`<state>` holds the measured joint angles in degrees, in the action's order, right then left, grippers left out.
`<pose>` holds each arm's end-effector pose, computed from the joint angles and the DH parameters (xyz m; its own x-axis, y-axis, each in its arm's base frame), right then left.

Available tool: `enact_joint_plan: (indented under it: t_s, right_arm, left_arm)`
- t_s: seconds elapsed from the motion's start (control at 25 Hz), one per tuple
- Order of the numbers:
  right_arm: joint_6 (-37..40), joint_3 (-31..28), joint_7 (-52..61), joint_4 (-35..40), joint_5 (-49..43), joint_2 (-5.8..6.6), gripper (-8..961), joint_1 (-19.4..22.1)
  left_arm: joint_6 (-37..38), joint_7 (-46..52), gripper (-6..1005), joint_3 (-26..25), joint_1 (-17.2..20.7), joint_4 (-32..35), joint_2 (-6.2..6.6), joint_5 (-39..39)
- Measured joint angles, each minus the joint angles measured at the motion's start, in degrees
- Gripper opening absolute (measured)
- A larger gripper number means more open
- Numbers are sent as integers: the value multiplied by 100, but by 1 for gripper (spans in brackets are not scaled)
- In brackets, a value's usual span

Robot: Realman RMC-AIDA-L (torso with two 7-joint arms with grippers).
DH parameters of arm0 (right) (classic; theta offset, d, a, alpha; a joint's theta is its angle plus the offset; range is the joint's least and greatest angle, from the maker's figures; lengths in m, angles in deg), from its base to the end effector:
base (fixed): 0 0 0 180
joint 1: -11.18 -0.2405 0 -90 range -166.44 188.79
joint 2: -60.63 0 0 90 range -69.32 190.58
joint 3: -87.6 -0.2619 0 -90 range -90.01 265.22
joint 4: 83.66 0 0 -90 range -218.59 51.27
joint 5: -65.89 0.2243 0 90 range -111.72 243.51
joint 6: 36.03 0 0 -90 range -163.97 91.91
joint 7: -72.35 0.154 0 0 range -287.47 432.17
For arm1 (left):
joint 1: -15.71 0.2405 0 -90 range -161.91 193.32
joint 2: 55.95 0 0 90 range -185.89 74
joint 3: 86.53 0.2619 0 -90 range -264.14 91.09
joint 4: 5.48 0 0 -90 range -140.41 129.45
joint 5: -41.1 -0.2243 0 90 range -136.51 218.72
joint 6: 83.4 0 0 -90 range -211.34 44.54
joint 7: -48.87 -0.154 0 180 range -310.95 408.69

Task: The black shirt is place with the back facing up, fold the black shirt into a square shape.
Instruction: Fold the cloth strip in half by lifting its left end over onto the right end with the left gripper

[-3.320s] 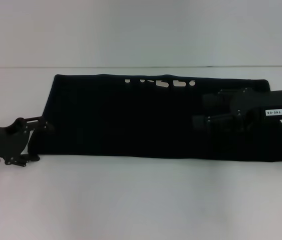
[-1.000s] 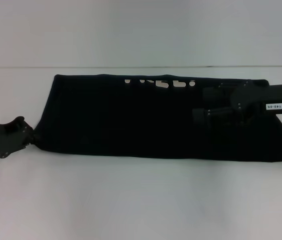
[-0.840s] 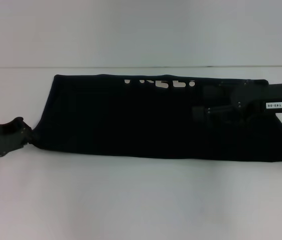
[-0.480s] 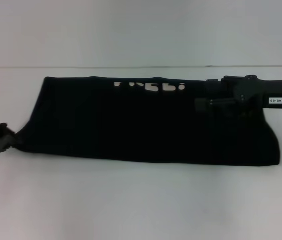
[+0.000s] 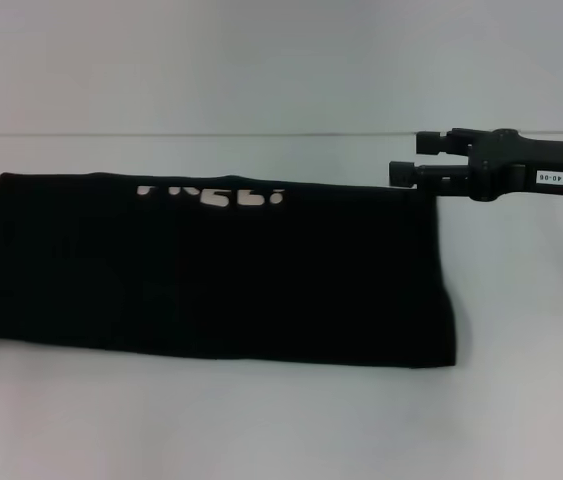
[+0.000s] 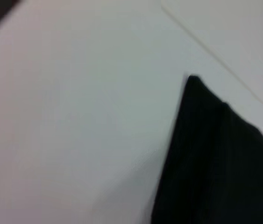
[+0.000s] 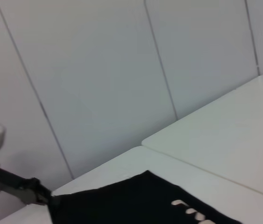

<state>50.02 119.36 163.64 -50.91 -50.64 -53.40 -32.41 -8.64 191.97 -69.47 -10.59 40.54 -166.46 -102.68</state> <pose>0.2188 0.4201 0.0261 0.7237 -0.3896 -0.5696 -0.5427 -0.8311 -0.1211 -0.4197 0.3362 0.1260 -0.1039 0.7363 0.6687 0.9573 0.2563 -0.1335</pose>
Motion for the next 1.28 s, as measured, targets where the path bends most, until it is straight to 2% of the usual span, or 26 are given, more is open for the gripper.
enact_joint_plan:
  t_s: [0.12,0.32,0.56,0.68,0.76,0.8,0.88,0.92,1.0,1.08,1.16,1.28]
  right_arm:
    - [-70,0,14,-2,24,-11,916,-1]
    - [-97,-93,16,-6,41,-12,916,47]
    - [-184,-594,-40,33,43,43,915,393]
    - [-186,-979,-103,60,92,117,915,635]
    - [-194,-1228,-190,63,230,195,915,857]
    - [-196,-1300,-223,62,309,241,915,955]
    - [-172,-1365,-253,50,427,340,915,1102]
    - [-150,-1380,-263,44,466,386,915,1167]
    - [-108,-1390,-267,44,502,453,915,1268]
    - [-80,-1389,-266,60,505,493,915,1305]
    - [-59,-1361,-269,60,504,523,915,1315]
    - [-97,-1334,-273,41,468,567,916,1296]
  left_arm:
    - [218,-81,18,-301,19,134,102,-217]
    - [371,-95,18,-281,-112,179,155,-319]
    - [962,-63,18,-75,-1066,-22,216,-143]
    - [1227,-117,18,128,-1727,-486,169,196]
    - [1252,-172,19,440,-2225,-862,36,431]
    - [1211,-203,19,674,-2541,-1069,-131,545]
    - [1126,-243,19,908,-2923,-1212,-452,647]
    - [1072,-258,19,969,-3047,-1210,-603,677]
    - [906,-283,19,1152,-3289,-1203,-1070,702]
    - [610,-331,19,1297,-3345,-1365,-1333,842]
    - [180,-654,19,1348,-3316,-1910,-1387,1309]
    - [-354,-1811,20,1214,-3054,-3325,-1381,2409]
